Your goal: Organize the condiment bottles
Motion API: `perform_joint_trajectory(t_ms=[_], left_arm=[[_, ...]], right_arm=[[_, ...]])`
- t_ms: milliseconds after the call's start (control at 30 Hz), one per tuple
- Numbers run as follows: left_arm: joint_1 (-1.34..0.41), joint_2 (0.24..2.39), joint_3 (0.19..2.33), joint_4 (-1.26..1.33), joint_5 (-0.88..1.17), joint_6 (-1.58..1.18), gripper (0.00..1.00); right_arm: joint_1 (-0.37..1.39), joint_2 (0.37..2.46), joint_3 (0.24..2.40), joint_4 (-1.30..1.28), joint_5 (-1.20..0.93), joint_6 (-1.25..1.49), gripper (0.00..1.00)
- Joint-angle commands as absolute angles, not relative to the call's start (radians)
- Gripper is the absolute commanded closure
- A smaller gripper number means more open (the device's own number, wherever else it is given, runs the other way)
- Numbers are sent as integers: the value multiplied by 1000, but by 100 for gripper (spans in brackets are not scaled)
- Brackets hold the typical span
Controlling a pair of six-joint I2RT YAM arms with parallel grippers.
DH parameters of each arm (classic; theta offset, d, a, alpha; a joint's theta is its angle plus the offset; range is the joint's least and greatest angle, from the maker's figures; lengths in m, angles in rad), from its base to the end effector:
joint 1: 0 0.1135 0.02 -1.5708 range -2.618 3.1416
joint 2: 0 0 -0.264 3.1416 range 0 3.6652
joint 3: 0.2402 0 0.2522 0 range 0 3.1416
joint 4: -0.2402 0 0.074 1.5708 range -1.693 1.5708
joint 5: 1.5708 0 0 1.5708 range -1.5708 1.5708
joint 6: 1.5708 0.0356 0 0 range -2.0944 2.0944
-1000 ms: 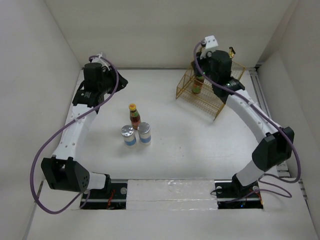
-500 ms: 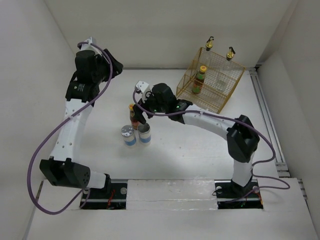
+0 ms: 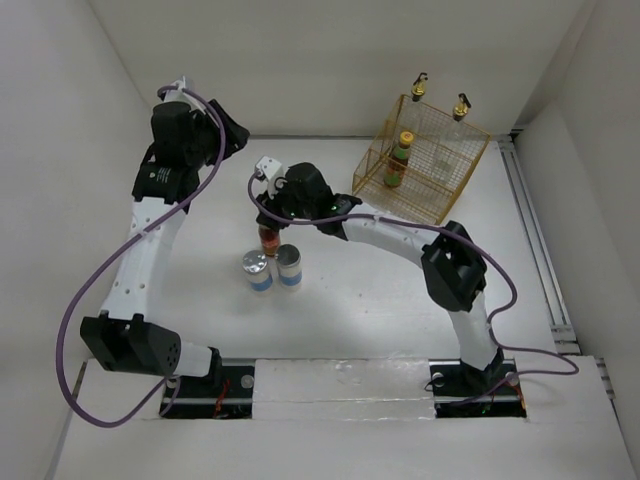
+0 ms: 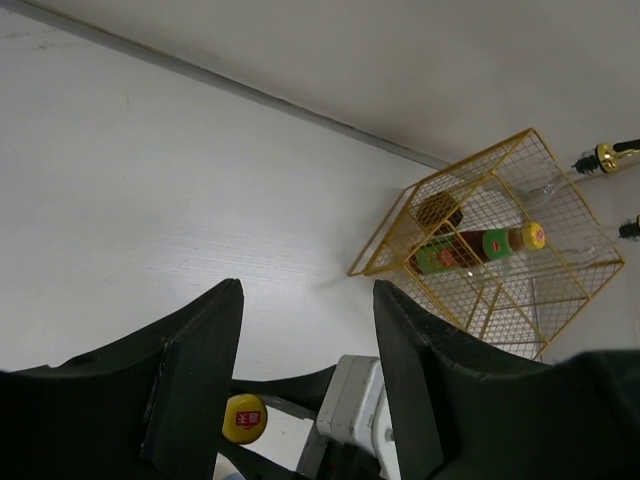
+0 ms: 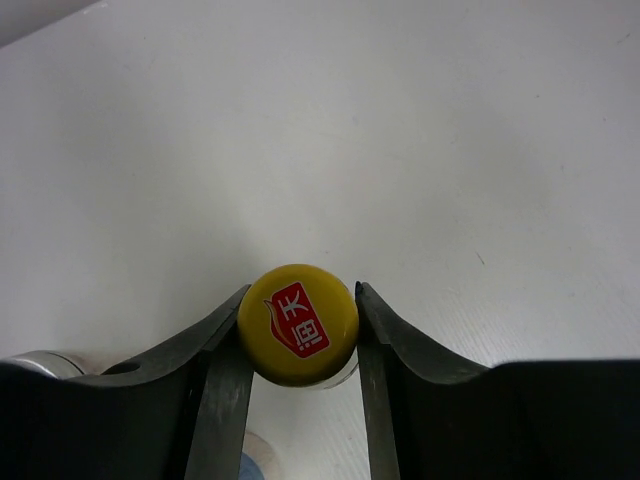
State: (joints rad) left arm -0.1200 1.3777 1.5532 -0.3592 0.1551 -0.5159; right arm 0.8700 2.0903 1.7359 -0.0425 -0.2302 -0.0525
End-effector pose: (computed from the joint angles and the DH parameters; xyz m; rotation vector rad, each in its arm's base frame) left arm 0.3045 -0.0423 0.4545 -0.2382 1.7748 -0.5963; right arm 0.3174 0.3888 0.2719 -1.0431 1.7482 0.7519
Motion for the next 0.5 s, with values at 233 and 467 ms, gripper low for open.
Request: perform_joint_trajectory(t_ms=[233, 467], left_arm=[[-117, 1344, 1454, -298, 189, -517, 50], [-127, 1364, 1419, -288, 212, -526, 50]], right_arm=[[835, 1881, 1766, 72, -166, -11, 99], [666, 1593, 1630, 72, -138, 75, 100]])
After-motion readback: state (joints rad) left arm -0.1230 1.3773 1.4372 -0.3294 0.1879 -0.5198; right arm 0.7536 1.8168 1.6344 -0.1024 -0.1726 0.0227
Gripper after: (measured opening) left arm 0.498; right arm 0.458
